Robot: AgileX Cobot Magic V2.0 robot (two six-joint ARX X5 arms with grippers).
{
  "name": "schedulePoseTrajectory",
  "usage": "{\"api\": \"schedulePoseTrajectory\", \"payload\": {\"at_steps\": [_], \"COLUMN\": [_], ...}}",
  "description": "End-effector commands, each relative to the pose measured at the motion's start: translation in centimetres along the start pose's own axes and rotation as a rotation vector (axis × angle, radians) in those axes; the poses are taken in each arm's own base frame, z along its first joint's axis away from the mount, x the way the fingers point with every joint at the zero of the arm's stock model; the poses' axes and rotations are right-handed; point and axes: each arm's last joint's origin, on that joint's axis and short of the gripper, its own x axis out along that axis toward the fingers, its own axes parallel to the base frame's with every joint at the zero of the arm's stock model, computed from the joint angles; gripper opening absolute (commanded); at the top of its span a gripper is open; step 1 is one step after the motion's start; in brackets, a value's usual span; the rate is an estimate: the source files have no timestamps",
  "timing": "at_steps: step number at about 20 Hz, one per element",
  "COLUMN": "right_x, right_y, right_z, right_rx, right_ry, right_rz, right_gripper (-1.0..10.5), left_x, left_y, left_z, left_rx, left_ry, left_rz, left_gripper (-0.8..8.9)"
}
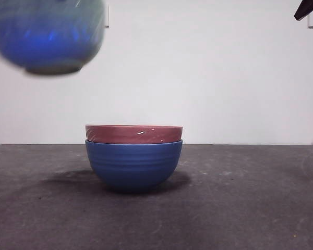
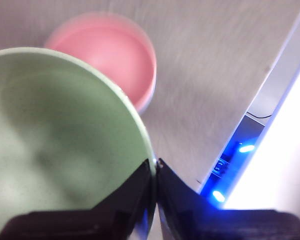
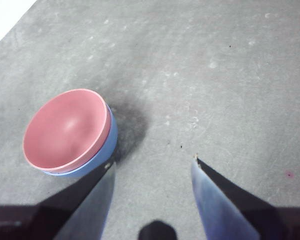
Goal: Pick up the green bowl on the top,put the green bowl on the left,pick up the red bowl in the middle,put the red bowl on the right
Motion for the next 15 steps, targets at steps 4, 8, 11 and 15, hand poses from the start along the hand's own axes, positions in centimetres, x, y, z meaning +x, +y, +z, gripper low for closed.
{"api": "schedulePoseTrajectory", "payload": {"at_steps": [4,8,11,15], "right_x": [0.0,0.0,0.0,0.0], "right_y": [0.0,0.0,0.0,0.0], "right_z": [0.1,0.1,0.1,0.2], "right_rx": [-0.005,-0.001,0.006,0.003], "right_ry": [-0.006,-0.006,-0.006,-0.012], "right_rz": [-0.001,-0.001,-0.001,-0.001], "right_gripper": [2.5,2.5,2.5,2.5], "left_x": [5.9,10.1,11.7,12.7], "left_y": [-0.8,-0.8,-0.9,-1.0], "left_z": [-3.6,-5.8,-7.1,-7.9], "left_rx": [-0.121,-0.155,-0.162,-0.162], "left_ry": [0.057,0.059,0.064,0.074], "left_rz": [0.037,0.087,0.11,0.105], "left_gripper": [-0.09,-0.09,-0.09,0.0]}}
